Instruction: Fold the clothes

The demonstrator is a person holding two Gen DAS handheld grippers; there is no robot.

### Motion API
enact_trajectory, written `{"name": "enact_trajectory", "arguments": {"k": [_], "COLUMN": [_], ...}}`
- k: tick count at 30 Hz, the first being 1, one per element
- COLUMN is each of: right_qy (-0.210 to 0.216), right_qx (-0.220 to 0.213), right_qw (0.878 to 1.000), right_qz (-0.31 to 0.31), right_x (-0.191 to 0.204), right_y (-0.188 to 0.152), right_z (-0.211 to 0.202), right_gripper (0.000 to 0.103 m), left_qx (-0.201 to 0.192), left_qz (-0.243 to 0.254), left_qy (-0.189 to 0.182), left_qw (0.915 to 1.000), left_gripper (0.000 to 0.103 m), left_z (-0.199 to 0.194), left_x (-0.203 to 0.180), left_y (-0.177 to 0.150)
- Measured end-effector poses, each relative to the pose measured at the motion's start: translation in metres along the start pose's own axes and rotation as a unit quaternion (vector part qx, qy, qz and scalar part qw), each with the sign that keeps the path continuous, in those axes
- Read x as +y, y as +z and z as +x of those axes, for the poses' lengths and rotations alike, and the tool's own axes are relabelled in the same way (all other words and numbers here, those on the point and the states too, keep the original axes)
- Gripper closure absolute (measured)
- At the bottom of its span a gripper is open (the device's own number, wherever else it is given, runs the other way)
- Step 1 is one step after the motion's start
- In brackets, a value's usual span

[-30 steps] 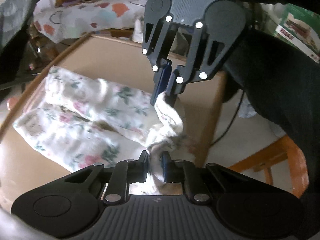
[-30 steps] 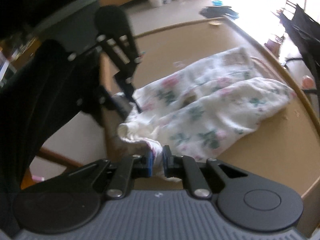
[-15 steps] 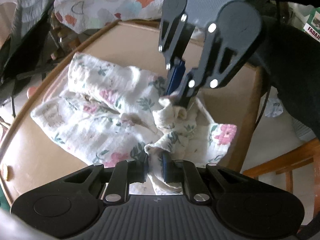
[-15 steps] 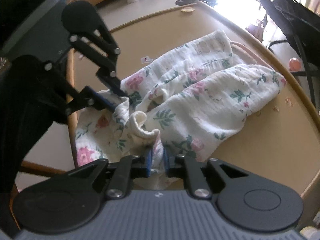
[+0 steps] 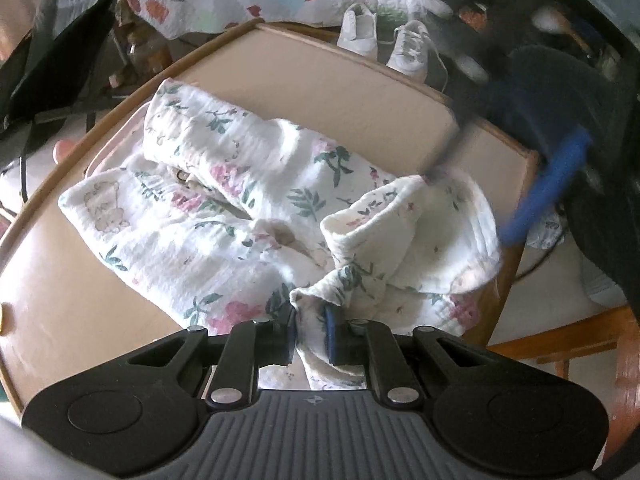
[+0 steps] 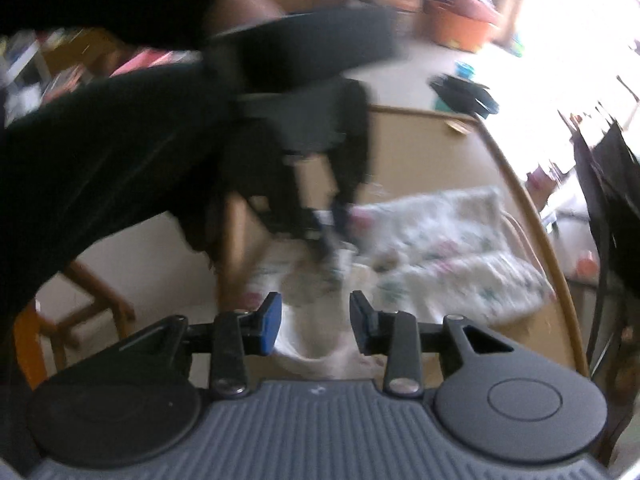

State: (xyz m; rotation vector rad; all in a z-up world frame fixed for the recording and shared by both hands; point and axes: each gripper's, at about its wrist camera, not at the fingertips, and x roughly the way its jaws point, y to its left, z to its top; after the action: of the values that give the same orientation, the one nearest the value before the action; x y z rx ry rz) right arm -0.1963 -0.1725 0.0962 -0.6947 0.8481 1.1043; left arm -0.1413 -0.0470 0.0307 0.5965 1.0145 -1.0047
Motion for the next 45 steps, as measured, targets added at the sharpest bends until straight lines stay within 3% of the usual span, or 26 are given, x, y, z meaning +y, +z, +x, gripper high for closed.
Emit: {"name": "enact_trajectory", "arguments": {"k": [5,16,21,23,25,29,33,36,39,42,45], "right_qy": [0.01,-0.049,-0.046,-0.042,-0.042,-0.034,-0.035,-0.038,-0.033,-0.026,-0.012], "right_qx": [0.019,0.077,0.071,0.072,0.079,0.071,0.065,0.067,0.072,0.076,0.078], "right_qw": [0.999,0.99,0.99,0.99,0.99,0.995,0.997,0.997,0.997,0.997,0.997], "right_qz": [-0.033,-0.111,-0.113,-0.113,-0.105,-0.065,-0.036,-0.032,-0.024,-0.01,0.013], "right_x": [0.031,0.054,0.052,0.052,0.049,0.035,0.015,0.003,-0.009,-0.017,-0.026], "right_y": [0.005,-0.007,-0.005,-0.004,-0.002,0.002,0.008,0.012,0.014,0.014,0.011], "right_z": [0.019,0.057,0.067,0.07,0.071,0.061,0.054,0.056,0.058,0.064,0.071], "right_gripper": [0.067,0.067,0.076,0.089,0.094,0.094,0.094,0.094,0.094,0.094,0.094], "left_qx": [0.005,0.004,0.002,0.002,0.001,-0.008,-0.044,-0.093,-0.127,-0.152,-0.151], "left_qz": [-0.016,-0.019,-0.019,-0.017,-0.016,-0.015,-0.05,-0.092,-0.124,-0.122,-0.091], "left_qy": [-0.004,-0.003,-0.002,-0.002,-0.001,0.006,0.001,0.002,0.009,0.048,0.025], "left_qw": [0.9999,0.9998,0.9998,0.9998,0.9999,0.9998,0.9978,0.9913,0.9841,0.9797,0.9841], "left_gripper": [0.087,0.087,0.087,0.087,0.086,0.081,0.081,0.08,0.071,0.065,0.065], "left_z": [0.003,0.005,0.005,0.005,0.005,0.001,-0.015,-0.033,-0.048,-0.062,-0.068], "left_x": [0.004,0.004,0.007,0.007,0.007,0.006,0.014,0.022,0.028,0.022,0.006], "left_y": [0.002,0.003,0.002,0.002,0.002,0.0,-0.003,-0.006,-0.008,-0.01,-0.014]}}
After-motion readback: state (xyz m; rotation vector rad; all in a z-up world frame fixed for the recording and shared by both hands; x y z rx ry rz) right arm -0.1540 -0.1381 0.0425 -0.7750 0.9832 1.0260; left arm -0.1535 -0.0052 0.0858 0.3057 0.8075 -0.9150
